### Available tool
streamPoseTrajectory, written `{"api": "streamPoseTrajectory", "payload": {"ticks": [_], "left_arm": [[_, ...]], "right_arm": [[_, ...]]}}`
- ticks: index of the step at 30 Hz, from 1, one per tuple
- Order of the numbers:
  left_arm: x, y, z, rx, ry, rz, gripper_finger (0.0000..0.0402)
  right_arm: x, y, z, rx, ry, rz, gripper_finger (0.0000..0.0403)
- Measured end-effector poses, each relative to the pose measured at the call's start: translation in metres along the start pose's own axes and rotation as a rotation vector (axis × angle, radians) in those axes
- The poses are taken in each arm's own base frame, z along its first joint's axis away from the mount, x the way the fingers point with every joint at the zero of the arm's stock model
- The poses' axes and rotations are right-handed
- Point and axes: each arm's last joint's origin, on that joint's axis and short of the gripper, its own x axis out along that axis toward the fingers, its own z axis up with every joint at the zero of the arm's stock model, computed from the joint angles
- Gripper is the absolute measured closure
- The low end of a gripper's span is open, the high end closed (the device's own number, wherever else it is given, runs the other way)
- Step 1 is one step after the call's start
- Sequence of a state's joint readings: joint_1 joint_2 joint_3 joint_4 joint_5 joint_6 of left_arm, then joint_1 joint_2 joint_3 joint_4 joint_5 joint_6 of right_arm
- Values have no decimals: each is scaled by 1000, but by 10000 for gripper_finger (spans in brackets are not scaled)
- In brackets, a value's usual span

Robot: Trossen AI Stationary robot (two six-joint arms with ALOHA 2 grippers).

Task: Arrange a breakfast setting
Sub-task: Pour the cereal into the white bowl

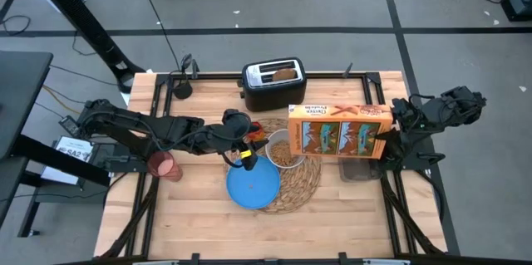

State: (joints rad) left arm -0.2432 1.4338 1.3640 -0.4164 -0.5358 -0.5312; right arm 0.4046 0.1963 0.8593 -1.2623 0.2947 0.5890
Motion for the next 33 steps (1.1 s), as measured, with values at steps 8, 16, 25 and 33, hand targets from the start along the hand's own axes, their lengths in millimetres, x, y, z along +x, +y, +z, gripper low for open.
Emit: {"api": "streamPoseTrajectory", "payload": {"ticks": [8, 16, 25, 33], "left_arm": [[0, -2, 3, -17, -27, -15, 157], [-1, -5, 9, -33, -77, -63, 157], [11, -14, 7, -37, -106, -99, 157], [31, -22, -5, -25, -86, -110, 157]], "right_arm": [[0, 0, 0, -8, 1, -1, 161], [-1, -1, 0, -18, -9, -20, 161], [-1, -1, -1, -12, 7, -17, 161], [-2, -1, -1, -6, 16, -1, 162]]}}
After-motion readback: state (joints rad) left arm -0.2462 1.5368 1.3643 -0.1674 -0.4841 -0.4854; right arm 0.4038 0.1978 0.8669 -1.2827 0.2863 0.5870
